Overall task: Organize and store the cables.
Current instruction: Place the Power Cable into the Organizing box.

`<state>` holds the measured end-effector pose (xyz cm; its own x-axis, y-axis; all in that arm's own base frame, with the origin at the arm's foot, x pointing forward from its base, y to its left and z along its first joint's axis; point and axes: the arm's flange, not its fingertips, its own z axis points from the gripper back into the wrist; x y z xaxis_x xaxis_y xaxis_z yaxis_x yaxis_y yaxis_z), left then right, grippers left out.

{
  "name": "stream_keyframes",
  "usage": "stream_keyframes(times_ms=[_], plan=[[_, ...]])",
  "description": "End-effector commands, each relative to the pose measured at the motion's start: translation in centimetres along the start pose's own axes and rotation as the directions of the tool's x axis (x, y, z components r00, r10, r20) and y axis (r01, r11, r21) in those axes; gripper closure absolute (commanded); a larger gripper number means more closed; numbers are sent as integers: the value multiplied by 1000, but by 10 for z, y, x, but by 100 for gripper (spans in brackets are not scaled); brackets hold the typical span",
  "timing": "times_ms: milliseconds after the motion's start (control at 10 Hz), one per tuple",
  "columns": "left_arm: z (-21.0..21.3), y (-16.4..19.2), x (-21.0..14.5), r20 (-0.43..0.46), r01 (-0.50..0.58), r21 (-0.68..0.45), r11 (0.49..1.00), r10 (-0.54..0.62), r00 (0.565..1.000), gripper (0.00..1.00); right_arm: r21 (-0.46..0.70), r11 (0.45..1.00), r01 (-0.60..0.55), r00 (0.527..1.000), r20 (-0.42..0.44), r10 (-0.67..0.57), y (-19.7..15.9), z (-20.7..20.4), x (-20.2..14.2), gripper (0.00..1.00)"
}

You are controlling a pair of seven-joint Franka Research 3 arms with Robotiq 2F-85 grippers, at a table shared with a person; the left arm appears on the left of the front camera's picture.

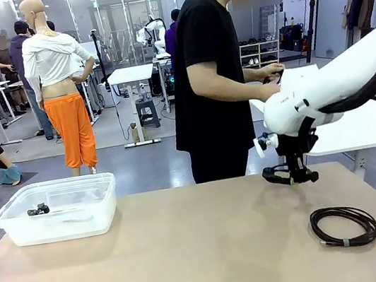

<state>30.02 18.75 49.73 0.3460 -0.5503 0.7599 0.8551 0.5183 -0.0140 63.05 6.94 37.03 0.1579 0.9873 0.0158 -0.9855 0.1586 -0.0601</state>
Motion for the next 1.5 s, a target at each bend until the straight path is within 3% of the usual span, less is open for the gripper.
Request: stream_keyframes(times_ms=[0,300,600,800,900,1100,1400], plan=[[0,1,0,-2,3,5,1000,-3,1000,0,28,999,42,999,19,-42,1,25,20,100],[0,1,0,-2,3,5,1000,-3,1000,0,-3,999,39,999,23,-39,16,42,61,100],[0,1,0,-2,3,5,1000,-3,1000,0,-42,999,-23,999,-42,21,49,40,145,100],[0,1,0,-2,3,5,1000,-3,1000,0,-38,992,-122,990,-82,118,66,22,192,100],[0,1,0,-2,3,5,1000,-3,1000,0,-16,988,-152,988,-40,151,68,10,210,100],[0,1,0,-2,3,5,1000,-3,1000,0,-11,980,-197,979,-51,196,85,-15,247,100],[0,1,0,-2,3,5,1000,-3,1000,0,14,967,-253,967,20,252,110,-32,265,100]])
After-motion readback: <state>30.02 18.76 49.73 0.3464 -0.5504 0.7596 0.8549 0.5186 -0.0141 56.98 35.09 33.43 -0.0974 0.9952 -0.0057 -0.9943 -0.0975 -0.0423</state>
